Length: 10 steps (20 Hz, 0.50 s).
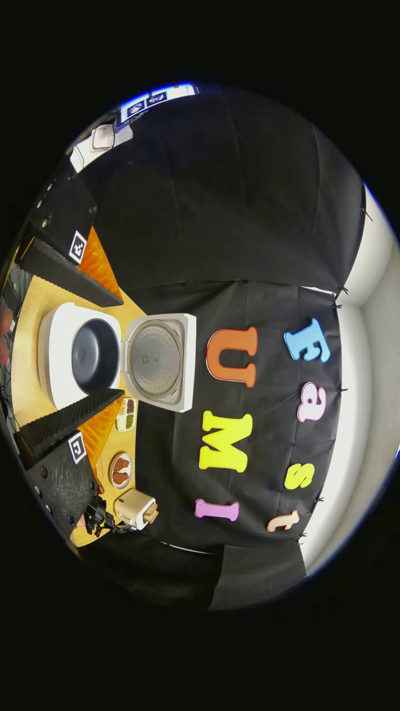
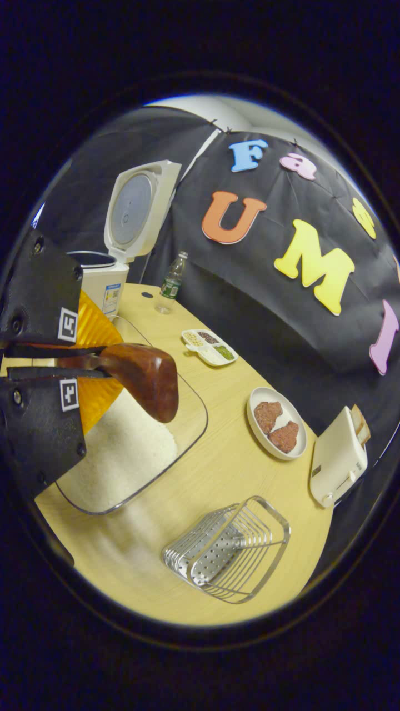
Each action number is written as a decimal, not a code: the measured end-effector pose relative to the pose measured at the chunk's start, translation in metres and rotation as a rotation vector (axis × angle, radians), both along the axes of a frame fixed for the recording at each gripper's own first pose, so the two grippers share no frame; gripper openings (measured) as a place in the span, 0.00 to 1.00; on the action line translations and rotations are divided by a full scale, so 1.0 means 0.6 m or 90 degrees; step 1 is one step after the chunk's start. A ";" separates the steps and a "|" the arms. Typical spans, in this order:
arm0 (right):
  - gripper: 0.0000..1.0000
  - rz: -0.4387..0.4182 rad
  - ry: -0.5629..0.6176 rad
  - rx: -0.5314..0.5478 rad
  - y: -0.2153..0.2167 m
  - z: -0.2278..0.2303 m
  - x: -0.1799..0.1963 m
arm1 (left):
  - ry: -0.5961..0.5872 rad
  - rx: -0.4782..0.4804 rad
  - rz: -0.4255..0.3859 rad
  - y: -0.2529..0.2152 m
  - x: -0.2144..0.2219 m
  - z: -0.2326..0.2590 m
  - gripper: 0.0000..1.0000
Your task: Close the left gripper, press the button to open the rice cooker; take a wooden spoon from the chopstick holder with the right hand, scoop a spoonful of rice and pour it into the rice cooker, then put the wooden spoon back into the chopstick holder.
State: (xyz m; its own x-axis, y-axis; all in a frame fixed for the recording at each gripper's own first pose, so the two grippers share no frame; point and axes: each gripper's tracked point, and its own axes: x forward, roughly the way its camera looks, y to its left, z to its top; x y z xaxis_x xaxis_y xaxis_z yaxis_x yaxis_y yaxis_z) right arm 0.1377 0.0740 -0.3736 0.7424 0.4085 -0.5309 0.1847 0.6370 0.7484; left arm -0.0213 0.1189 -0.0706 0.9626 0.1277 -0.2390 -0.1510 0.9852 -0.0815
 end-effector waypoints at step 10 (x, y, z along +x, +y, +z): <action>0.11 -0.026 -0.078 0.108 -0.096 0.170 -0.011 | -0.020 0.006 -0.006 -0.078 0.018 0.021 0.95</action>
State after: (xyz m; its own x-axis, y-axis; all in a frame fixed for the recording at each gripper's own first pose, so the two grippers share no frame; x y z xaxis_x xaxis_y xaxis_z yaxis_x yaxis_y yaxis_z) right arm 0.1310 0.0164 -0.2713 0.8149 0.4524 -0.3623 0.1090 0.4943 0.8624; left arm -0.0102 0.0718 -0.0582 0.9707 0.1214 -0.2074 -0.1399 0.9872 -0.0766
